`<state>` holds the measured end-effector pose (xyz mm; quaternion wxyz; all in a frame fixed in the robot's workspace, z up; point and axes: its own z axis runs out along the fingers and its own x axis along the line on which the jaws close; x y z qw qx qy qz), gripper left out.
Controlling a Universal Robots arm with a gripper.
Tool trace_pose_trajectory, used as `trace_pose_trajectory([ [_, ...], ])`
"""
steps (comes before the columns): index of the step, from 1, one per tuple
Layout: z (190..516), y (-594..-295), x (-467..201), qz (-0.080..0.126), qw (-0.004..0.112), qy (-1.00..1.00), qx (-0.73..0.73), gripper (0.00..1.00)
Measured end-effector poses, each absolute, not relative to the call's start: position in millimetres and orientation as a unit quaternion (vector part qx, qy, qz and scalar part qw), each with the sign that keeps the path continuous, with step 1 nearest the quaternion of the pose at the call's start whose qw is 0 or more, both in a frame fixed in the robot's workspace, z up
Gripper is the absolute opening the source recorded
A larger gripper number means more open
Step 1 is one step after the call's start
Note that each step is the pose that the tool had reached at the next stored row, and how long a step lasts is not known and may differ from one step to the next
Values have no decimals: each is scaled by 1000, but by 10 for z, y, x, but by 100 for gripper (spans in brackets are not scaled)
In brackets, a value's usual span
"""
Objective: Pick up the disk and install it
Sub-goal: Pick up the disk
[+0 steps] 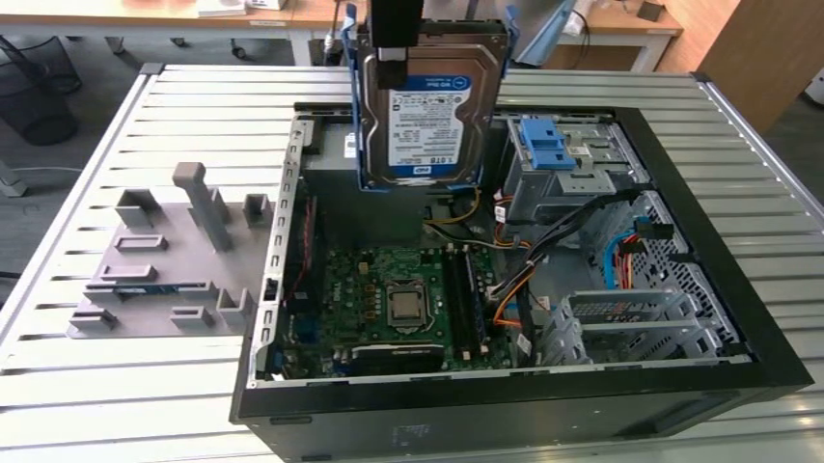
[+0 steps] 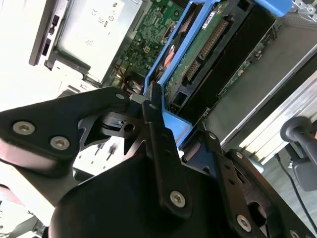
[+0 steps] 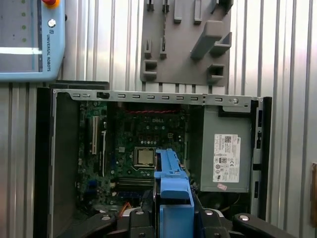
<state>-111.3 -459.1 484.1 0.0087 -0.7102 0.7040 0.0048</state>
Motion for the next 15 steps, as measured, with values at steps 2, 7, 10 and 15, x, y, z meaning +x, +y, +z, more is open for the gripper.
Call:
trace_pose_trajectory([
  [2,4839,-4590,-1093,5,9,707,-707,36],
  [7,4828,-4590,-974,5,9,708,-706,36],
  [10,4825,-4590,-865,5,9,709,-705,36],
  [15,4817,-4590,-716,5,9,709,-705,36],
])
